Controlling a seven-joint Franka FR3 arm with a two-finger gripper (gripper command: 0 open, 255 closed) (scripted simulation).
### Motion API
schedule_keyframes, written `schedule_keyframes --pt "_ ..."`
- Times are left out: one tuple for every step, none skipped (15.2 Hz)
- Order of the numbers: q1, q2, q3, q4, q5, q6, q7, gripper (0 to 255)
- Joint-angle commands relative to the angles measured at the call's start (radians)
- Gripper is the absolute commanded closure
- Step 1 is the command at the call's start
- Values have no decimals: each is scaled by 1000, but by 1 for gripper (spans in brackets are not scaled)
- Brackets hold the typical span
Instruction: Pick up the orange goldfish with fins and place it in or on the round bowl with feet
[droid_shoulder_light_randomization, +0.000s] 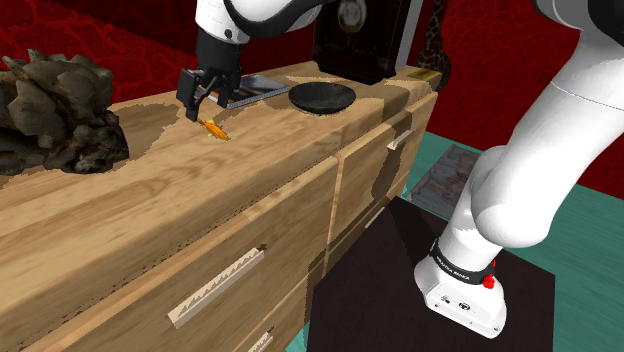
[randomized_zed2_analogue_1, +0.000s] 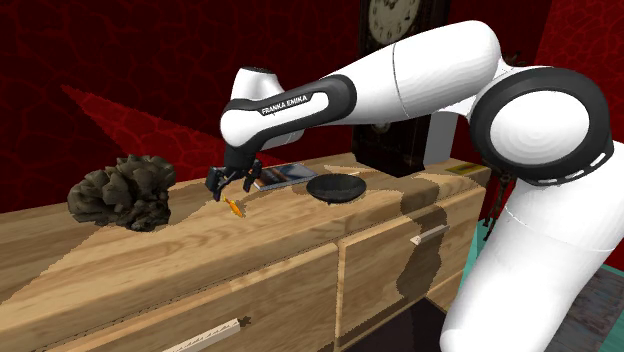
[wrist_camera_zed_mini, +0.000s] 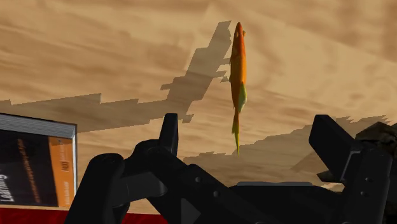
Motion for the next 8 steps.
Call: schedule_keyframes --pt "0 16 2 -5 -5 22 2 0" --pt "0 30 3 -11 -9 41 5 0" --pt "0 29 3 -11 -9 41 5 0" --pt "0 29 3 -11 -9 41 5 0" --pt "0 30 3 -11 -9 41 5 0" --pt "0 30 3 -11 -9 41 5 0" --pt "0 30 3 -11 -9 41 5 0" --pt "0 30 3 -11 -9 41 5 0"
